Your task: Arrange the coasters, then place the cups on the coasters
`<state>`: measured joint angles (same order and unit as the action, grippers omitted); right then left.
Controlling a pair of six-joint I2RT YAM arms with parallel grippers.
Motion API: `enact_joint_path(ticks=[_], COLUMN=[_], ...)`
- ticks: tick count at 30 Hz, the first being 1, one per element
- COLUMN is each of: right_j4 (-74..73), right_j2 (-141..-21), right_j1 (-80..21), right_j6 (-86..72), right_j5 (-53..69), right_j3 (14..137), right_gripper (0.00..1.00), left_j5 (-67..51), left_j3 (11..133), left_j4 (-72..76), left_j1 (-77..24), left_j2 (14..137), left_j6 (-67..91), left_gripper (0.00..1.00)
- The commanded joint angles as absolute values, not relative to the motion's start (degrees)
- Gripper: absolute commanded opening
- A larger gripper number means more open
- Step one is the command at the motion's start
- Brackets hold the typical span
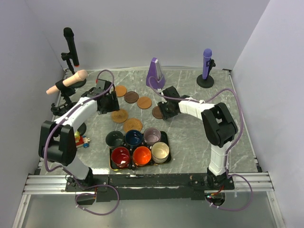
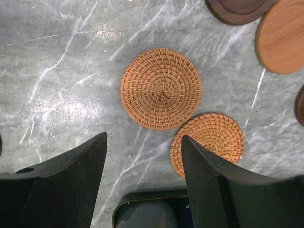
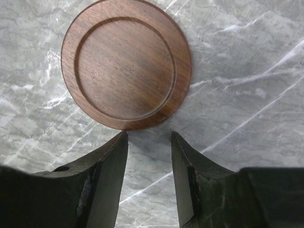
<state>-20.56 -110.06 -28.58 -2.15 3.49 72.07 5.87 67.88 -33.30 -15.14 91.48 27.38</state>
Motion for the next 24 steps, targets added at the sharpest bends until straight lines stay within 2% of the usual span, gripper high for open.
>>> enact_joint_path(ticks=[1, 24], right_j4=[-18.5, -18.7], right_j2=[-113.1, -116.1], right_j1=[-29.5, -30.0], right_j6=[-1.8, -3.5], right_j5=[2.9, 1.8], right_j3=[74.7, 78.8], right_gripper=[0.48, 0.47], left_j5=[4.7, 5.1], left_j3=[70.2, 68.7], left_j4=[-34.2, -33.8], left_j1=[-14.5, -13.2], left_j2=[88.6, 92.9], left_j6=[28.9, 26.1], left_gripper=[0.69, 0.70])
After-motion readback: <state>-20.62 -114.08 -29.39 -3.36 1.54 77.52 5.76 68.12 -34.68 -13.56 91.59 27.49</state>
